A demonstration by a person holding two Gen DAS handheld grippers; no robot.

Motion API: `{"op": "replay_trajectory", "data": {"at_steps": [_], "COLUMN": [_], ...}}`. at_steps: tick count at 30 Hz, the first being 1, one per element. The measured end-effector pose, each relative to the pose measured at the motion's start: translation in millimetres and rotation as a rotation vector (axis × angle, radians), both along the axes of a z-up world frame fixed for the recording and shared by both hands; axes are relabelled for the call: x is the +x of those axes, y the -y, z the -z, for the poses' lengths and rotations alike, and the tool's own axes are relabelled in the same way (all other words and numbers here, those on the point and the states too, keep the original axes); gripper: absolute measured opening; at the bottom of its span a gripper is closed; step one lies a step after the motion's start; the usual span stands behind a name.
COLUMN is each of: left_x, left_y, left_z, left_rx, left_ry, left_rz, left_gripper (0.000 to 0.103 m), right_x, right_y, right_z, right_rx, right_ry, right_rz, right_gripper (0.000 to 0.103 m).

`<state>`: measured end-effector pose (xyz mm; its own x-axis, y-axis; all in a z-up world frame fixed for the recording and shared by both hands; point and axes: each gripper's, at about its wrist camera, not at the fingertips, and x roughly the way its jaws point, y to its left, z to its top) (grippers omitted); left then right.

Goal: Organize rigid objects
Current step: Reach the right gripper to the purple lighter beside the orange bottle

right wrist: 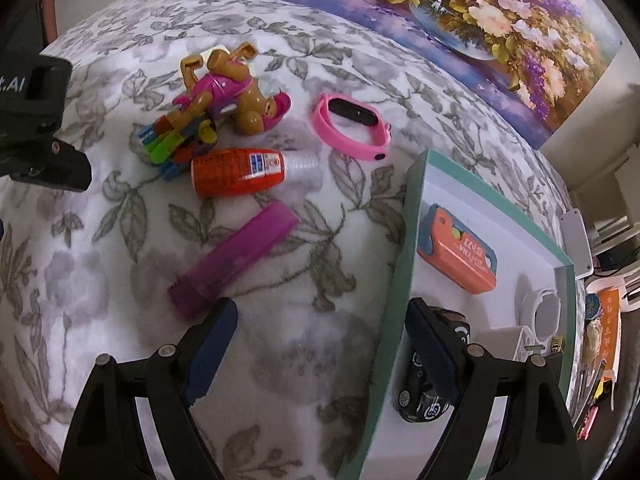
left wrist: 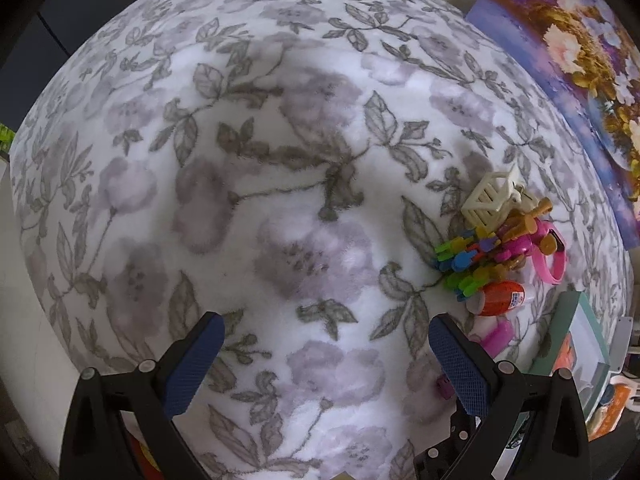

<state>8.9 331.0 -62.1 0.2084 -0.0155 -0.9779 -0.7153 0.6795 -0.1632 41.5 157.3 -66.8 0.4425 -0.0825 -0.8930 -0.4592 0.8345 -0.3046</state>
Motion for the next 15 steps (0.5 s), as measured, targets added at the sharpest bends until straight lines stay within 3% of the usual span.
{"op": "replay_trajectory", "data": {"at_steps": [10, 15], "left_x": [-7, -11], "left_y": [-13, -21], "left_z": [4, 3], "left_rx": [-0.013, -0.017], "left_ry": [0.007, 0.012], "left_rz": [-0.019, -0.025], "left_gripper": [0.103, 0.103], "right_x": [15, 15], "right_y": [-2, 0], "right_z": [-1, -3], "right_rx": [0.037, 0.042], "right_ry": [0.014, 0.009], "right_rz": [0.089, 0.070], "right_gripper": [0.086, 0.086]}}
